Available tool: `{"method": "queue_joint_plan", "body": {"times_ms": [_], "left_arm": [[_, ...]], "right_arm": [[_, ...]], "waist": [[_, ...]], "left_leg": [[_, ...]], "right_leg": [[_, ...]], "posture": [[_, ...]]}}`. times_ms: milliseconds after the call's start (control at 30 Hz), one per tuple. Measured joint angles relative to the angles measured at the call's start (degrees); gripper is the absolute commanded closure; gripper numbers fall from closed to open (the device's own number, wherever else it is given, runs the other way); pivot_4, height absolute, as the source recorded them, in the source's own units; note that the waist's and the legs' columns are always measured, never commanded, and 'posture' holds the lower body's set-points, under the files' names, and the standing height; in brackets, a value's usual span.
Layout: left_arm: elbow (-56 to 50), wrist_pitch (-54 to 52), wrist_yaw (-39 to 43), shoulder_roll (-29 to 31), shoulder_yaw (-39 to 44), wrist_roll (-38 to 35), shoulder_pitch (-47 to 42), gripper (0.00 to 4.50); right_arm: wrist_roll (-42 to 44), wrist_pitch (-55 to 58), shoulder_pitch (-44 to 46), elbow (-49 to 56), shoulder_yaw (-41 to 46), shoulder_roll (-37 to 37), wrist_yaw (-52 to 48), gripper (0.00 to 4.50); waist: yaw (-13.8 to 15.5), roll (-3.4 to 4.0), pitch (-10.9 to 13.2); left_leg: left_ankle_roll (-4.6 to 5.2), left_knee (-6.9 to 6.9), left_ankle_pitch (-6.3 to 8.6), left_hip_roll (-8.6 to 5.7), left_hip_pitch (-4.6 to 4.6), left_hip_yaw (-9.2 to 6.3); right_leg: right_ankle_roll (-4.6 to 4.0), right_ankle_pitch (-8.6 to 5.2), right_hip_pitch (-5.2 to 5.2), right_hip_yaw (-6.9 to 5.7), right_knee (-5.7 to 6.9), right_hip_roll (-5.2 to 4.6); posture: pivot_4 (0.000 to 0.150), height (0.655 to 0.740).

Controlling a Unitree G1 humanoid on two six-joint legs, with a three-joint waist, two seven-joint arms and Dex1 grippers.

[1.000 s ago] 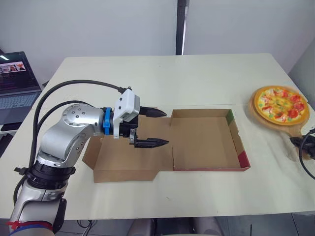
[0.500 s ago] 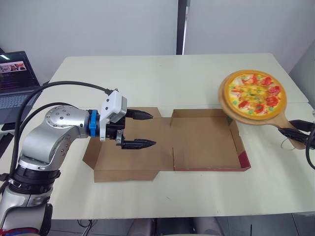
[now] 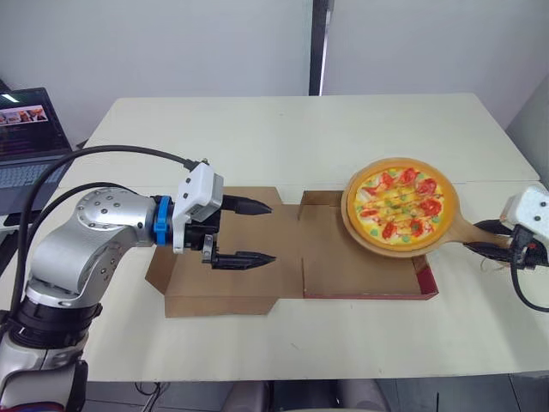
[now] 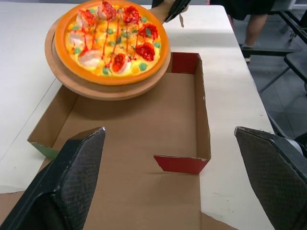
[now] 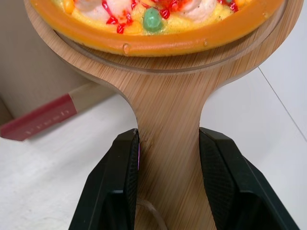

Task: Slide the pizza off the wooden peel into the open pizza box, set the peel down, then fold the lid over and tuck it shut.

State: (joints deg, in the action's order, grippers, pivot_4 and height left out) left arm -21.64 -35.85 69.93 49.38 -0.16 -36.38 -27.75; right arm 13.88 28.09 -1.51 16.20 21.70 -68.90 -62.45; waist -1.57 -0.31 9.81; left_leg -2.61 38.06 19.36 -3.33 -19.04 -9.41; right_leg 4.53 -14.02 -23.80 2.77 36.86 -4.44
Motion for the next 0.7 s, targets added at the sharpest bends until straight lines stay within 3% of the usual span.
{"method": "queue_joint_plan", "body": {"times_ms": [700], "left_arm": [[-0.2,0.4,1.0,0.1,-0.6,0.1,0.0,0.00]], "right_arm": [[-6.9,-9.2,5.4,-5.4,-0.7,-3.8,-1.2,2.94]], "waist": [[-0.1,0.01,0.0]], "left_leg": [[0.00,-0.01,0.00,0.01,0.01,0.03]], "right_leg": [[-0.01,0.00,-0.01,0.02,0.01,0.00]], "posture": [[0.150,0.7400]]}}
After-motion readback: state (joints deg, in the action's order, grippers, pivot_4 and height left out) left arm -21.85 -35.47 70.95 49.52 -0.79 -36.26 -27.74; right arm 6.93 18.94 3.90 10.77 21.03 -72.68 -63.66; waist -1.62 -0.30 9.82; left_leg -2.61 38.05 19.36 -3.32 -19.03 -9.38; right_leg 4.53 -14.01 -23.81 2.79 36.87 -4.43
